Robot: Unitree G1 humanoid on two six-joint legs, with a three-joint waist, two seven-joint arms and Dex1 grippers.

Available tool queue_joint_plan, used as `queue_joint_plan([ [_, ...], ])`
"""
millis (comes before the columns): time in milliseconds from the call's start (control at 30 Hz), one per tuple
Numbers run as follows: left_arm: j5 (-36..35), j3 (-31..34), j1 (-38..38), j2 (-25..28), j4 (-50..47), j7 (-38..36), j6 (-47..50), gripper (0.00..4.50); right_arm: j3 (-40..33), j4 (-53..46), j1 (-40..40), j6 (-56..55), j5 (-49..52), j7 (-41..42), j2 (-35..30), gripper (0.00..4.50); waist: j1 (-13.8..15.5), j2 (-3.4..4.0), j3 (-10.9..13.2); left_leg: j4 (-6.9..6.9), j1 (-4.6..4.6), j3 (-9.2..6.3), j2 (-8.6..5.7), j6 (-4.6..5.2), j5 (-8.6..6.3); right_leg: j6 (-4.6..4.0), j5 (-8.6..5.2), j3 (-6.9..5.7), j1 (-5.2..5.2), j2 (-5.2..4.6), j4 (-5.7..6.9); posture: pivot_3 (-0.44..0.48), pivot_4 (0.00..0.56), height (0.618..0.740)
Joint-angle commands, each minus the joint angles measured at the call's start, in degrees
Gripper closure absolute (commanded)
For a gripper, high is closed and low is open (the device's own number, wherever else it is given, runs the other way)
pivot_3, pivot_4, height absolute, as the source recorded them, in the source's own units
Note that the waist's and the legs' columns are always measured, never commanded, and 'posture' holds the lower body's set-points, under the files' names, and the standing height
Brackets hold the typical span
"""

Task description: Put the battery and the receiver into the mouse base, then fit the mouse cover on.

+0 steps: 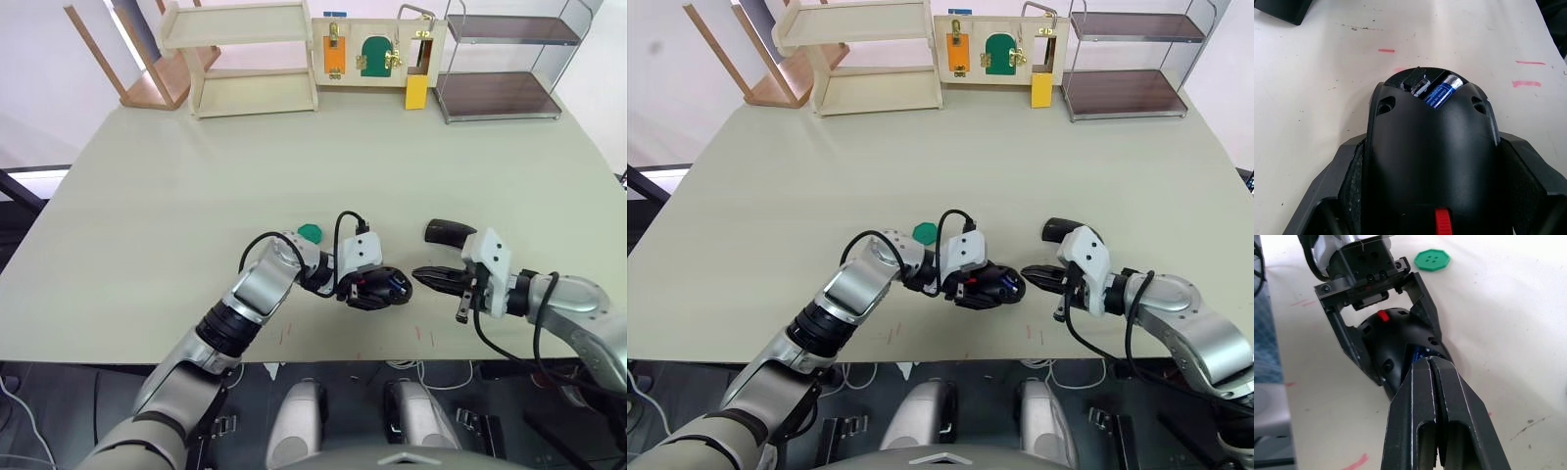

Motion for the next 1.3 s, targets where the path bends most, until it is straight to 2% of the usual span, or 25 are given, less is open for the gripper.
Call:
queue_joint_plan([
  [33,-0.1,-2.5,1.7,0.8,0.4,-0.9,1.1,1.49,1.2,1.7,-0.2,-4.1,-3.3,0.4,2.5,4.45,0.0,0.0,0.0,0.0,0.0,0.0,0.0,0.0,0.0,0.0,0.0,0.0,0.0,0.0,0.01,0.0,0.15,0.74],
  [433,-0.3,-3.0,1.8,1.3,0.2,-1.2,1.0,1.49,2.0,5.1,0.2,-8.0,-7.7,1.1,8.6,4.45,0.0,0.0,0.0,0.01,0.03,0.01,0.0,0.0,0.0,-0.02,0.01,0.02,0.0,0.02,0.09,0.0,0.15,0.74],
  [967,-0.8,-2.9,2.1,1.3,-0.1,-0.5,1.5,1.49,3.0,8.3,0.6,-9.4,-10.9,3.0,10.2,4.45,0.0,0.01,0.0,0.03,0.04,0.02,0.0,0.0,0.0,-0.02,0.01,0.03,0.0,0.02,0.14,0.0,0.15,0.74],
  [1300,-0.9,-2.7,2.2,1.6,-0.6,-0.3,2.1,1.49,6.6,13.1,2.0,-8.6,-15.2,3.6,9.9,4.45,-0.1,0.0,-0.5,0.05,0.14,0.04,0.0,-0.01,0.0,-0.03,0.01,0.07,0.02,0.04,0.26,0.0,0.15,0.74],
])
